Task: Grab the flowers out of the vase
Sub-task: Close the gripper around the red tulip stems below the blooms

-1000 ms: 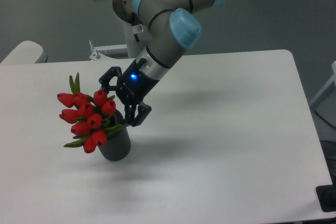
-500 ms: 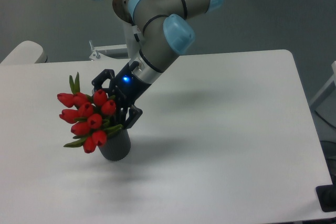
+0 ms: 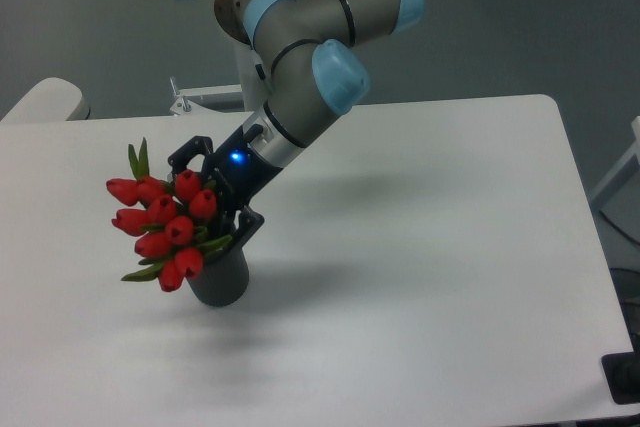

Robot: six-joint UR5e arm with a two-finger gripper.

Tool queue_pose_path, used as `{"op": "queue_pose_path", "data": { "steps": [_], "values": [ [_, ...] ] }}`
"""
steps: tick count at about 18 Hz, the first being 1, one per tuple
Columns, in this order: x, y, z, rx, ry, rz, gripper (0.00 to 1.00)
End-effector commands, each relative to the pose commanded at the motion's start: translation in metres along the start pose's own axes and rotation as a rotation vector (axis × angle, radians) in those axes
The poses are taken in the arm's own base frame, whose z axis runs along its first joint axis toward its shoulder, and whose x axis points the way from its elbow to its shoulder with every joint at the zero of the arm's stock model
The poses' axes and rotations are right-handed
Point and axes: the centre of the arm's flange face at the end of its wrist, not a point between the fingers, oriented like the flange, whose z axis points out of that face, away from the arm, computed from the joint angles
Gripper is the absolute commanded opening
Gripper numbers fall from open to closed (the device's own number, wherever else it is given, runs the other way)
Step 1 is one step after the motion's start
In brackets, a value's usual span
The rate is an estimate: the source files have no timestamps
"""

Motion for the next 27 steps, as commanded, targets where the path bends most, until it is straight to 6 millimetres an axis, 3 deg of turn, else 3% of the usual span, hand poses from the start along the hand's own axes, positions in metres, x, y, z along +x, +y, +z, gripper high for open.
{"op": "queue_pose_path", "data": {
  "steps": [4, 14, 20, 27],
  "values": [
    [0.0, 0.0, 0.001, 0.006, 0.002, 0.009, 0.62],
    [-0.005, 0.003, 0.003, 0.011, -0.006, 0.021, 0.37],
    [-0.008, -0.003, -0.004, 0.04, -0.011, 0.018, 0.28],
    [-0.006, -0.009, -0.017, 0.048, -0.032, 0.001, 0.28]
  ]
}}
